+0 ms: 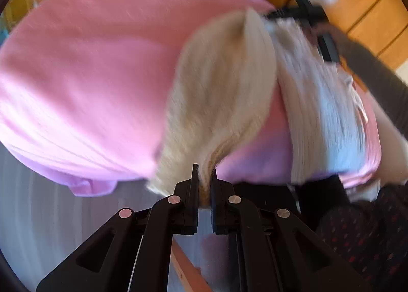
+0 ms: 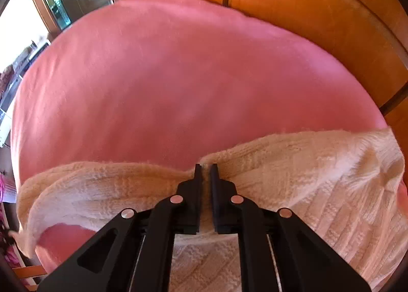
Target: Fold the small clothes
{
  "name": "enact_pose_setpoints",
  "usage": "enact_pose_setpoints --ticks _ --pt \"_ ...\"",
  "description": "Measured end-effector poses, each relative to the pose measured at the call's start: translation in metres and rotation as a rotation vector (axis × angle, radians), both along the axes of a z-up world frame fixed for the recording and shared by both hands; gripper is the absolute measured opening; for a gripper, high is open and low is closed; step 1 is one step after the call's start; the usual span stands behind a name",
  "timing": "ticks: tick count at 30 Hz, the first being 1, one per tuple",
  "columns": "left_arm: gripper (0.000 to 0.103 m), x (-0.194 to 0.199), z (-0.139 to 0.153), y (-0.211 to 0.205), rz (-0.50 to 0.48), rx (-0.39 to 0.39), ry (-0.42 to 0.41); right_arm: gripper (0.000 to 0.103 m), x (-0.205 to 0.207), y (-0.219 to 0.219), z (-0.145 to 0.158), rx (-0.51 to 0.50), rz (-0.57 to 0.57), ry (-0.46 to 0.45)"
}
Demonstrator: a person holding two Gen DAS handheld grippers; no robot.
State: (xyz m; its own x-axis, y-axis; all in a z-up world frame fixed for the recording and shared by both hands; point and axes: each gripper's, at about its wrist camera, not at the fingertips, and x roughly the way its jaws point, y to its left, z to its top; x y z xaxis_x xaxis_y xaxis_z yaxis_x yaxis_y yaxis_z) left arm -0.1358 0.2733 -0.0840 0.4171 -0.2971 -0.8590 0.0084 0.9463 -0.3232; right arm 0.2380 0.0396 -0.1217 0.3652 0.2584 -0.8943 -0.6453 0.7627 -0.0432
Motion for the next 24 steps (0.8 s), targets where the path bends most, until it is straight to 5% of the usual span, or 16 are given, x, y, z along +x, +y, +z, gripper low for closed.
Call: enact_pose_setpoints --ticks 8,13,18,22,23,24 --pt "0.006 0.027 0.057 0.084 0.286 -0.029 -0.194 0.004 0.011 -0.002 0.055 0.176 -0.061 -0.135" --pt "0.006 0.071 0.081 0.142 0.498 0.005 -0.244 0.003 0.041 0.014 0.072 0.237 -0.138 -0.185" --pt "0.006 0.136 0.054 0.176 0.608 0.069 -0.092 0.0 0.066 0.027 0.052 0.238 -0.204 -0.171" --pt "0.006 0.175 0.02 0.209 0.701 0.025 0.043 0.005 0.073 0.012 0.04 0.266 -0.269 -0.122" --pt "0.006 0.18 0.019 0.214 0.728 0.075 0.051 0.011 0.067 0.006 0.039 0.268 -0.268 -0.119" --pt "0.006 0.184 0.019 0.22 0.754 0.11 0.058 0.031 0.062 0.0 0.039 0.264 -0.268 -0.121"
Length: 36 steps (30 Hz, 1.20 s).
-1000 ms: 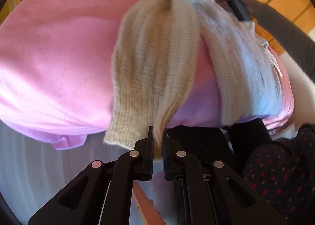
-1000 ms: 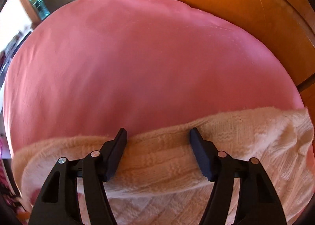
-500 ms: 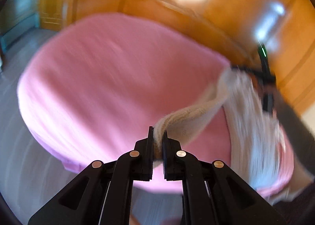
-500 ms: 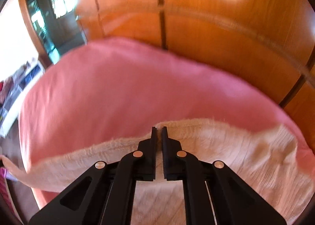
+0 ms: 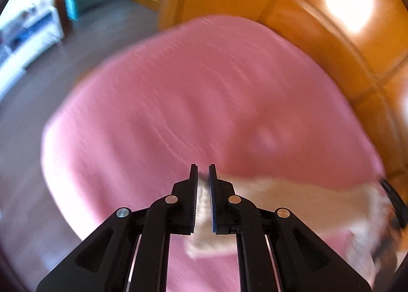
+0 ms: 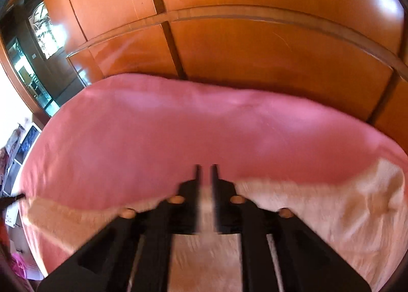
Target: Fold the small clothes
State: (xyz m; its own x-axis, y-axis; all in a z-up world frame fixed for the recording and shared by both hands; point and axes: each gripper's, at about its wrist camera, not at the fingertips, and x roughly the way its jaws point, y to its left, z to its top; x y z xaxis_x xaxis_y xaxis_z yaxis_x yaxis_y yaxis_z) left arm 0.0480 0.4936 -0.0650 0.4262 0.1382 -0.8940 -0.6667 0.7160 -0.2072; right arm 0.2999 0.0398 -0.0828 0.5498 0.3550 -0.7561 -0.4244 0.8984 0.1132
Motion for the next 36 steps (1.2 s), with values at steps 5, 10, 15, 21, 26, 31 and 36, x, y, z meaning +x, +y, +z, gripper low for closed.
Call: enact_pose_setpoints --ticks 5,10,15,21,26,31,36 --pt "0.007 -0.003 0.011 0.031 0.096 0.001 -0.027 0.045 -0.046 -0.031 0.001 -0.016 0.067 -0.042" --pt "0.012 -0.039 0.022 0.006 0.019 0.009 -0.124 0.045 -0.042 -0.02 -0.005 -0.072 0.137 -0.018" --pt "0.012 -0.05 0.006 -0.081 -0.263 0.038 -0.124 0.075 -0.034 0.027 -0.016 -0.227 0.211 -0.096" --pt "0.036 -0.065 -0.033 -0.092 -0.189 -0.03 -0.063 0.087 -0.007 0.056 -0.057 -0.374 0.311 -0.005" --pt "0.046 -0.085 -0.039 -0.054 0.005 -0.08 -0.155 0.008 -0.007 0.055 -0.044 -0.362 0.329 -0.038" --pt "0.046 -0.064 -0.035 -0.049 0.044 0.003 -0.122 0.004 0.017 0.053 -0.029 -0.333 0.168 -0.109" --pt "0.046 -0.031 -0.04 -0.058 0.017 0.136 0.009 0.013 0.027 0.059 -0.047 -0.343 0.09 -0.103"
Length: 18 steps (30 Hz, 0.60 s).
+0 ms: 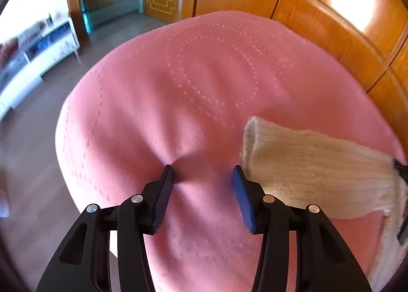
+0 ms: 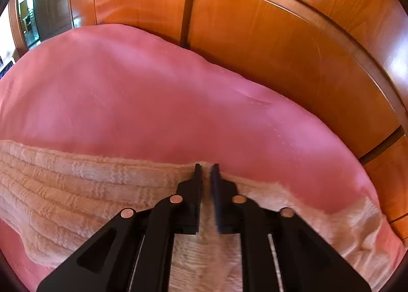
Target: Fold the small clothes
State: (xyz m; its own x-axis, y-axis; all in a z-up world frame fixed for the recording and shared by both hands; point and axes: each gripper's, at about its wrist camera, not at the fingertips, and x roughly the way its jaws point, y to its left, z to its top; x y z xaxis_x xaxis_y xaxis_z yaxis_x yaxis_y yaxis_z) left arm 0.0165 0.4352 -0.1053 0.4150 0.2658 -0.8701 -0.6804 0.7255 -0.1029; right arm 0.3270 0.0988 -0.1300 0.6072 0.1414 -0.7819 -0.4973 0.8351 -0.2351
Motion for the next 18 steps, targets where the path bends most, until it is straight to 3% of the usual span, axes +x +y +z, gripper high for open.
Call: enact_pose_setpoints --ticks 2,3,4,7,11,12,14,16,18 --pt "0.046 0.012 0.001 -0.004 -0.025 0.045 0.04 0.035 -0.005 -0.009 0.005 0.058 -0.012 0.012" --pt "0.045 0.017 0.001 -0.002 -0.04 0.078 0.071 0.07 -0.008 -0.016 0.008 0.078 -0.027 0.012" --pt "0.04 0.021 -0.001 0.0 -0.045 0.107 0.097 0.082 -0.015 -0.031 0.015 0.129 -0.061 -0.001" --pt "0.04 0.036 -0.006 -0.001 -0.053 0.208 0.169 0.081 -0.038 -0.065 0.017 0.193 -0.092 0.022" --pt "0.039 0.049 -0.005 0.011 0.023 0.21 0.201 0.082 -0.084 -0.136 0.009 0.158 -0.16 0.032" --pt "0.037 0.051 -0.002 0.016 0.041 0.192 0.192 0.082 -0.097 -0.16 0.007 0.132 -0.194 0.029" --pt "0.037 0.043 0.014 0.011 0.044 0.103 0.08 0.082 -0.126 -0.211 0.006 0.102 -0.266 0.021" --pt "0.041 0.031 0.026 -0.006 -0.036 0.006 -0.043 0.083 -0.157 -0.265 0.005 0.098 -0.36 0.033" --pt "0.052 0.019 0.032 -0.039 -0.187 -0.131 -0.143 0.083 -0.186 -0.314 0.004 0.125 -0.452 0.064"
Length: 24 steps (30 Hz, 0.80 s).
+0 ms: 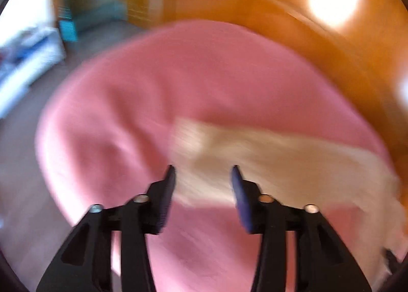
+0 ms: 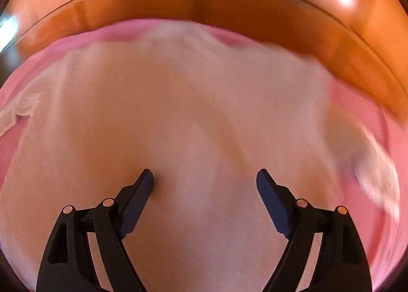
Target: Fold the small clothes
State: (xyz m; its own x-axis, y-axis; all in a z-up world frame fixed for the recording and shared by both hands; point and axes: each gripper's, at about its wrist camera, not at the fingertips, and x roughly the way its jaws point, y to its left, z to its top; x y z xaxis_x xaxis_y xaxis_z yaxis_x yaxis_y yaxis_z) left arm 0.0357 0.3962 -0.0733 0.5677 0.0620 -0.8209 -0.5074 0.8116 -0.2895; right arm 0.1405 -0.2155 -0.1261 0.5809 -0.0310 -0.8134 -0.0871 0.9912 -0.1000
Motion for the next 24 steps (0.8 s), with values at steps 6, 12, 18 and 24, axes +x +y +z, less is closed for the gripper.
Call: enact_pose_setpoints --ticks 6,12,18,24 --pt "0.052 -0.031 -0.009 -0.112 -0.409 -0.264 -0.081 0.082 -0.101 -0.106 -0.001 0.25 -0.199 0.048" --pt "0.052 -0.063 -0.033 -0.214 -0.663 -0.445 -0.041 0.055 -0.164 -0.112 -0.014 0.426 -0.139 0.109" --pt "0.013 -0.062 -0.05 -0.256 -0.712 -0.326 0.017 0.011 -0.186 -0.096 -0.017 0.388 -0.048 0.147" --pt "0.009 -0.07 -0.019 -0.245 -0.767 -0.246 -0.029 0.009 -0.215 -0.106 0.024 0.399 0.038 0.052"
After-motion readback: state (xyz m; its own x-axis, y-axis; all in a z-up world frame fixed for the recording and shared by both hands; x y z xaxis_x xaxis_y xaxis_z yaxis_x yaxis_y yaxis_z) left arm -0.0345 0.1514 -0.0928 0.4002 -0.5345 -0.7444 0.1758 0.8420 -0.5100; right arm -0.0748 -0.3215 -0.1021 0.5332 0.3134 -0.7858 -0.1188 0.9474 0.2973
